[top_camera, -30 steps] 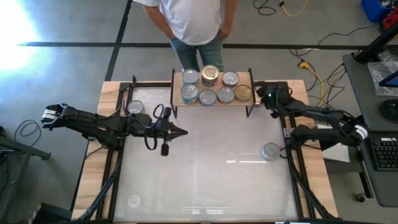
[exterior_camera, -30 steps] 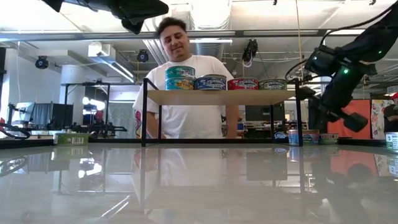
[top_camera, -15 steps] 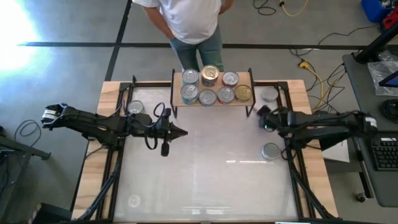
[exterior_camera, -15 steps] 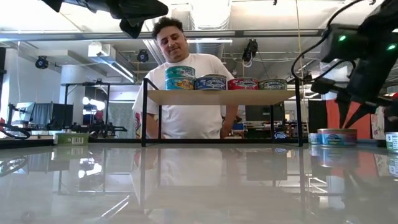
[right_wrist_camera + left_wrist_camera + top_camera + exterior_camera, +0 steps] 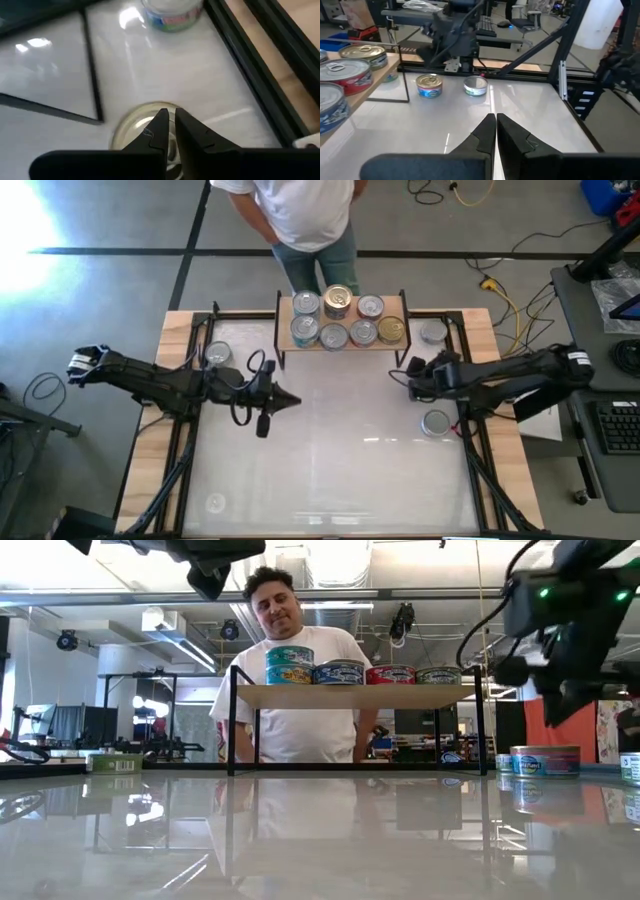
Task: Stack canned seafood by type on shelf
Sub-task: Stack the blue-pink tuna can on top of the blue tuna can on the shelf
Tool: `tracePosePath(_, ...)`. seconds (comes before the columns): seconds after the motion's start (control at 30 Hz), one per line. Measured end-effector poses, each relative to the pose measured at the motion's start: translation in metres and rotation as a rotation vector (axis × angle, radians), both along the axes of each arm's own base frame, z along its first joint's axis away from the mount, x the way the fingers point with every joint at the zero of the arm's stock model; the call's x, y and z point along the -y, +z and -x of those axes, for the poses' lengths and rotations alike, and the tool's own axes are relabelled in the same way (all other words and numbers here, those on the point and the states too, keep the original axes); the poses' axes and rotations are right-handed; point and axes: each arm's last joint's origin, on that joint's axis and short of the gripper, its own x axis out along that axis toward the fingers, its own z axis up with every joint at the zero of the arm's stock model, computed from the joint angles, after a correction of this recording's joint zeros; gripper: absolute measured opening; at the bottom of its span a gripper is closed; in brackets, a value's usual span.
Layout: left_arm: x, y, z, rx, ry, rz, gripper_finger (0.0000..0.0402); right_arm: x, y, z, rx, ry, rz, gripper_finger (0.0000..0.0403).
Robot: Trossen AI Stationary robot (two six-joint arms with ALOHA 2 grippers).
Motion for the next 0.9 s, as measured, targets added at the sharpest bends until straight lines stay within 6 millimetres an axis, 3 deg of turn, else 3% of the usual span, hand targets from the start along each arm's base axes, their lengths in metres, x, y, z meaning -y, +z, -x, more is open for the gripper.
tracePosePath(0.17, 0.011, 0.0, 0.002, 0.006, -0.051, -0.031, 0.0, 0.004, -0.023, -0.01, -0.051, 0.062, -0.085, 0.0022)
tracePosePath(0.37, 0.03, -0.002, 0.007, -0.014, -0.136, -0.046, 0.0, 0.004, -0.031, -0.023, -0.132, 0.202, -0.081, 0.0022)
tracePosePath(0.5, 0.046, -0.005, 0.013, -0.025, -0.198, -0.044, 0.0, -0.002, -0.035, -0.044, -0.114, 0.387, -0.094, 0.0022)
tracePosePath(0.7, 0.066, -0.029, 0.028, -0.076, -0.139, -0.06, 0.0, -0.035, -0.044, -0.083, -0.051, 0.62, -0.118, 0.0022)
tracePosePath(0.9, 0.073, -0.064, 0.034, -0.073, -0.081, 0.053, 0.0, -0.086, -0.045, -0.139, -0.032, 0.871, -0.088, 0.0022)
